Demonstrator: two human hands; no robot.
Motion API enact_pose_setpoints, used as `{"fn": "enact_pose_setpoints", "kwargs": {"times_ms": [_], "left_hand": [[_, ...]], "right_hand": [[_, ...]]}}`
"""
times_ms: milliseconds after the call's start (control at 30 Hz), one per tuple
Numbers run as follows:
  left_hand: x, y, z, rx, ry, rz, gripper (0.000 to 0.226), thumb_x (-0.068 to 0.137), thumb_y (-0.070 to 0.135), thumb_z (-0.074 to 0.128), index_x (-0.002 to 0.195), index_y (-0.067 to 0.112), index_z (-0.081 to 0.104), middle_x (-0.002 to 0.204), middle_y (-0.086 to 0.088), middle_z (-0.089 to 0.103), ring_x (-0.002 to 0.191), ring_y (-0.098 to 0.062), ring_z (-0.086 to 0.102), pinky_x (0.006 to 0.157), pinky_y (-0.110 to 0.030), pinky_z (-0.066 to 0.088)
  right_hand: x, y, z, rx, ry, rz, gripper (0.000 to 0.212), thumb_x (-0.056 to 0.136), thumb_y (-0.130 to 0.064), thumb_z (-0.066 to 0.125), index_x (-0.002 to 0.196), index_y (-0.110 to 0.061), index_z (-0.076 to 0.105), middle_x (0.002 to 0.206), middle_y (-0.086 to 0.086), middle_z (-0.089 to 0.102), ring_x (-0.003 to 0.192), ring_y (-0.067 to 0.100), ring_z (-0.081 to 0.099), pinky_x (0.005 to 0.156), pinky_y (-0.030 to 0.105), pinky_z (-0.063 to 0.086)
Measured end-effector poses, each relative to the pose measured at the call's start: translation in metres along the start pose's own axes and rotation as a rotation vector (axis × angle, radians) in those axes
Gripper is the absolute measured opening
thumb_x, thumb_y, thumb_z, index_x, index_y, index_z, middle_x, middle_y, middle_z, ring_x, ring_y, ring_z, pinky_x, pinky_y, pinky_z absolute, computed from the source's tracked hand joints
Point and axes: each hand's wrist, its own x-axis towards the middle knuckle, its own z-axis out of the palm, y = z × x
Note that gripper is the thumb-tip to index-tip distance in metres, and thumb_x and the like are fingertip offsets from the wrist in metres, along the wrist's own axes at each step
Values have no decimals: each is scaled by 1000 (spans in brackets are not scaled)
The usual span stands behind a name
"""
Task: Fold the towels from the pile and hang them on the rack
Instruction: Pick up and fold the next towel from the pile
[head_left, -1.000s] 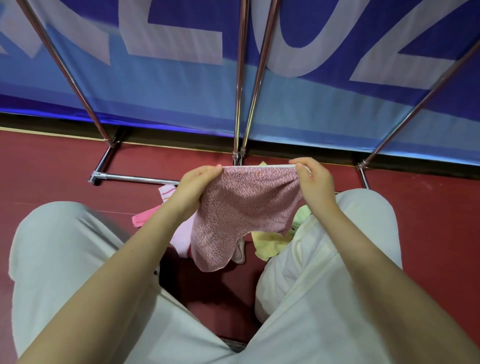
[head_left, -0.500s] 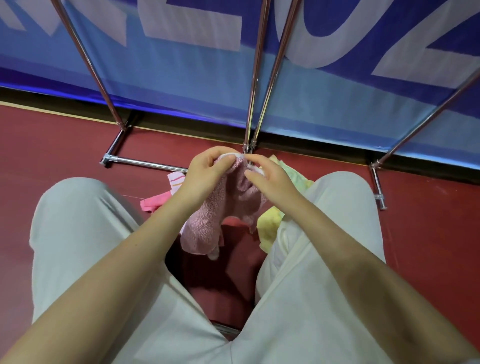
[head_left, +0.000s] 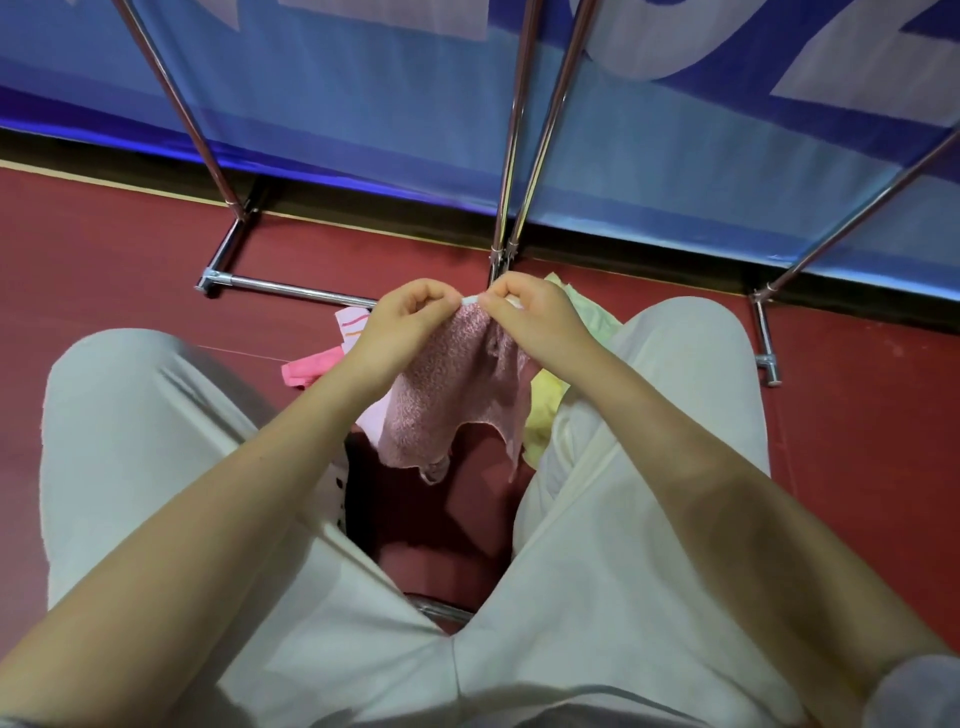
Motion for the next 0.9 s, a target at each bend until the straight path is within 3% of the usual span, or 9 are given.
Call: {"fn": "enact_pose_setpoints", "kwargs": {"times_ms": [100,233,333,433,500,633,733,900], "left_hand": [[1,-3,7,55,-32,-7,16,95,14,57,82,21,63,72,7,55,61,2,47,60,-16,38],[2,-4,14,71,-60,-7,14,96,15,58,84,20,62,78,-7,53,67,-9,47,63,-24,40],[5,-7,15,71,-84,-7,11,95,16,59,85,18,62,81,-12,50,71,-17,46,65,-31,40],[8,-14,15,147,-108,-3,18,92,30,62,74,28,61,70,4,54,67,-13,47,69,-32,41],[11,-18,16,228,-120,-14,28,90,38,62,64,31,56,60,16,51,63,-9,47,67,-31,41],[13,-18,26,283,-125,-34,34,97,33,55,67,19,50,59,11,44,53,2,40,54,-17,34],[16,-10,30,238,-41,-2,32,98,29,53,68,19,51,65,9,44,58,1,40,58,-18,32],[22,6,33,114,91,53,21,97,21,55,84,7,64,77,9,57,75,-4,50,72,-22,39]], "right_hand": [[1,5,-6,-32,56,16,18,91,-21,59,74,-19,57,73,-15,58,75,0,53,72,5,34],[-1,12,-12,-55,136,55,15,92,-23,58,79,-15,62,79,-9,61,81,11,56,71,24,39],[-3,13,-18,-24,211,98,17,92,-23,57,77,-17,60,76,-8,59,78,10,54,68,22,39],[-3,16,-32,97,363,186,18,93,-23,56,77,-15,60,74,-8,58,75,8,53,65,13,37],[-2,20,-44,193,508,270,21,95,-23,54,75,-16,59,70,-9,55,69,7,51,64,17,38],[-7,32,-63,356,722,384,32,95,-24,52,63,-22,50,61,-10,47,59,7,44,66,27,38],[-12,35,-64,300,670,390,29,95,-27,53,66,-20,52,63,-9,49,60,6,46,65,28,39],[-17,30,-57,161,515,321,18,94,-25,56,79,-15,60,73,-11,57,71,2,52,65,14,39]]}}
